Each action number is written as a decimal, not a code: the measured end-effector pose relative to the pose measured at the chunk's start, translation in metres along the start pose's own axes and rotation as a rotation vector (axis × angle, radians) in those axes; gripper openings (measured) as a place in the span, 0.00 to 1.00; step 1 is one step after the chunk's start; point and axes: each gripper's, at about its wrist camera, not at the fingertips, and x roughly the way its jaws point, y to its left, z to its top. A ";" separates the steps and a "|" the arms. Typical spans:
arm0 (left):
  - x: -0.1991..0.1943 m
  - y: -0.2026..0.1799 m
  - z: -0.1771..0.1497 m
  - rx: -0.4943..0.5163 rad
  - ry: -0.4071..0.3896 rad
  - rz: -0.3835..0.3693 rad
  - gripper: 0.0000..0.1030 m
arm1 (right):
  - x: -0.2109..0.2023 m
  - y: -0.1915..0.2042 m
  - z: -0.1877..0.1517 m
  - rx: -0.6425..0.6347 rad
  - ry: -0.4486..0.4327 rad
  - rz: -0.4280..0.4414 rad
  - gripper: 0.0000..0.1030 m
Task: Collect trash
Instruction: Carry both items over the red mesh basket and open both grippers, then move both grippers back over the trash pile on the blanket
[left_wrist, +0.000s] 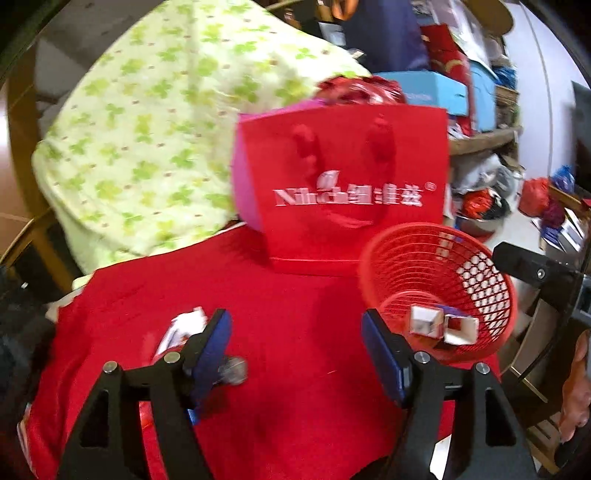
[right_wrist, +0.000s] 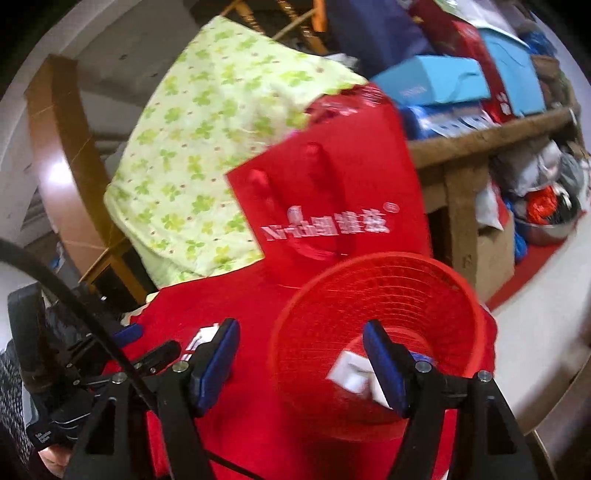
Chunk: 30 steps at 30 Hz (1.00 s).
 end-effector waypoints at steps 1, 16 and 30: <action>-0.007 0.008 -0.003 -0.009 -0.006 0.015 0.72 | -0.001 0.012 0.000 -0.017 -0.001 0.008 0.71; -0.055 0.097 -0.044 -0.156 -0.024 0.109 0.74 | 0.004 0.128 -0.019 -0.193 0.044 0.097 0.71; -0.064 0.158 -0.082 -0.261 0.000 0.168 0.74 | 0.027 0.199 -0.046 -0.292 0.104 0.156 0.71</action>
